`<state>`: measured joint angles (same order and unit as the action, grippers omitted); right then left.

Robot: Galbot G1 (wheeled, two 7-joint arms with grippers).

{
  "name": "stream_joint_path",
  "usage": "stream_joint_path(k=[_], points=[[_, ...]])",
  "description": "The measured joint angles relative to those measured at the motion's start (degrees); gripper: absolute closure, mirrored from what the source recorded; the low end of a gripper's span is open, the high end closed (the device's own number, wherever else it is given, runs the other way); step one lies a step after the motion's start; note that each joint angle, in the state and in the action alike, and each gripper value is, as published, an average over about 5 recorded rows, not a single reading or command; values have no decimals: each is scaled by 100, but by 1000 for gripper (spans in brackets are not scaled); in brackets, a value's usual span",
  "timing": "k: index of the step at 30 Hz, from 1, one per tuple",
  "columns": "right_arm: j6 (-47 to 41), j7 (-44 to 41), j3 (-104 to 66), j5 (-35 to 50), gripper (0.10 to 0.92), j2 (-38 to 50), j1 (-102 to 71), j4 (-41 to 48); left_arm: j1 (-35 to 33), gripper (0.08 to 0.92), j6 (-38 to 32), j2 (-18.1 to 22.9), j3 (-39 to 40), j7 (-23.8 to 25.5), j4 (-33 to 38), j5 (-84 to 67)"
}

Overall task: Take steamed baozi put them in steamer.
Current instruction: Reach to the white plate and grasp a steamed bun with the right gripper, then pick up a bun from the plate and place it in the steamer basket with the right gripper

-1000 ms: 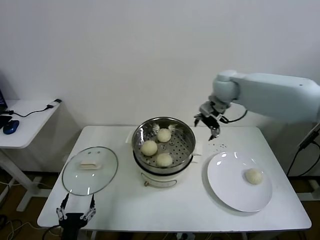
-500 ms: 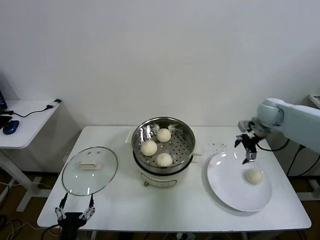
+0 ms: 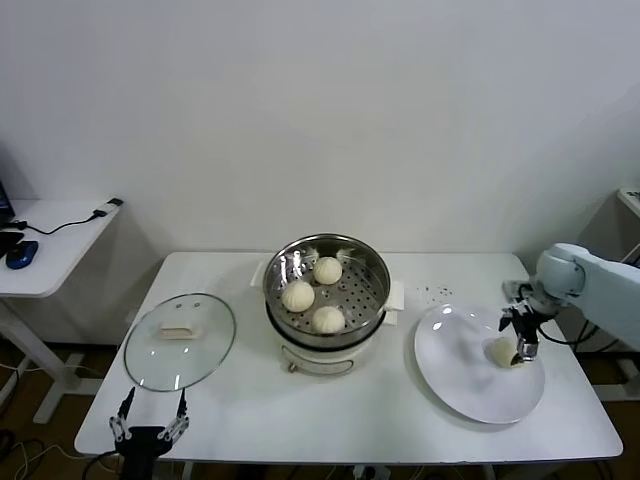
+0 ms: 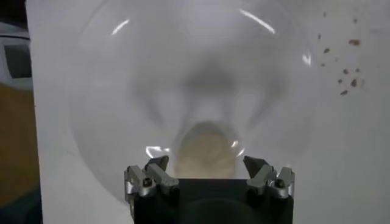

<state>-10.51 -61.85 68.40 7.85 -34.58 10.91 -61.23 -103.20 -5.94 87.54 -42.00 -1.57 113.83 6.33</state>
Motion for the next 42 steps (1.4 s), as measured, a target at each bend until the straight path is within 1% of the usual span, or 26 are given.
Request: stream_joint_path(k=[11,13,16,22,25,28,32,35,42], points=[[14,19,-556,-168,203,-184,-501,444,-4,177,-1,15,-11,-4,-33,19],[13,11,-602,-187,215,-217,-532,488,-7,177,-2,16,-13,-4,-34,21],[13,-10,-644,-207,276,-252,-557,530,-13,177,-3,17,-14,-4,-34,26],[4,-35,-649,-184,442,-271,-537,535,-36,177,-16,26,-14,-4,-33,31],[-4,-31,-599,-134,482,-262,-478,510,-45,177,-26,28,-11,-4,-34,31],[-37,-16,-500,-37,490,-257,-358,465,-44,177,-31,34,4,-4,-37,31],[-108,23,-250,234,491,-304,-49,391,-38,177,-35,41,44,-2,-36,31],[-172,53,77,592,491,-385,350,347,-34,177,-36,42,71,2,-23,30],[-279,78,1228,1843,486,-864,1743,355,-55,177,-65,26,139,8,22,18]])
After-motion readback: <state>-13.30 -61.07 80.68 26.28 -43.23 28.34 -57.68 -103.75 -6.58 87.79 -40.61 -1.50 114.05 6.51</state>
